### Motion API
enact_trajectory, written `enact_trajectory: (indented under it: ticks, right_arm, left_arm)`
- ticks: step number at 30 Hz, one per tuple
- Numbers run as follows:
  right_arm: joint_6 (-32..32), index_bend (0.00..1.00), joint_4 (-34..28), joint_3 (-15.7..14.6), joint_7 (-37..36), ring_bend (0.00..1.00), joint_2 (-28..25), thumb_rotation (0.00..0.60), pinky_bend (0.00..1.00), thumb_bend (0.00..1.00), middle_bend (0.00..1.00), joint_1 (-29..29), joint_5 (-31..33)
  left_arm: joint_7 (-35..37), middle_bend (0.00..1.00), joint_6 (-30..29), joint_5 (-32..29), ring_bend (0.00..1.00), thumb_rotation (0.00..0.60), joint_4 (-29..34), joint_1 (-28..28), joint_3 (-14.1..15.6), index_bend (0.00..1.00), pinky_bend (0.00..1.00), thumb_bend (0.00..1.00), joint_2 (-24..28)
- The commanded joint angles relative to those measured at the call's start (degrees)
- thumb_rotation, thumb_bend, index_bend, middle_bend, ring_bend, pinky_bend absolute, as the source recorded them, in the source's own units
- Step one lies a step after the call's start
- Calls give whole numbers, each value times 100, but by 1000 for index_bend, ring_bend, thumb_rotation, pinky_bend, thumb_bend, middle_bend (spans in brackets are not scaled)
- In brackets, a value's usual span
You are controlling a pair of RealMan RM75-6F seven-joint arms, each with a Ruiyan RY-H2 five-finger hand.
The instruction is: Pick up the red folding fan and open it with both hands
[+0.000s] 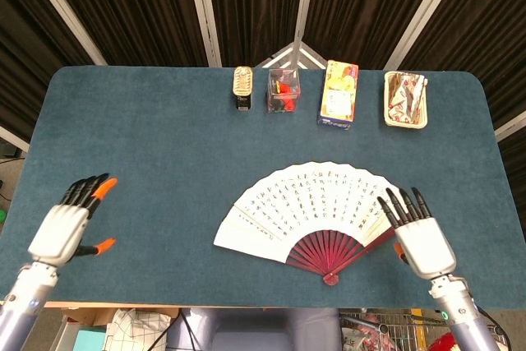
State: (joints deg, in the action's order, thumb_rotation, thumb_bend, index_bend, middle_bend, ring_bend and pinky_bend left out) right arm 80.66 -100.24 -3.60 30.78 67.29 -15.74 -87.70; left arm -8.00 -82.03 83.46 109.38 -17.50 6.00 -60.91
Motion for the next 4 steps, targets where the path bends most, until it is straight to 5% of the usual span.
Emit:
enact_trajectory:
  ticks: [1,4]
  right_arm:
    - [664,0,62,-14,-1142,0,90,600,0,263,0,579,175]
    - [1038,0,154,0,-1633,0,21,600,0,264,0,831,116]
  left_arm:
    - [75,0,-454,370,0,600,-317,502,377,25,0,97,30]
    - [258,0,-685,516,0,600,-592,767,515,2,0,84,66]
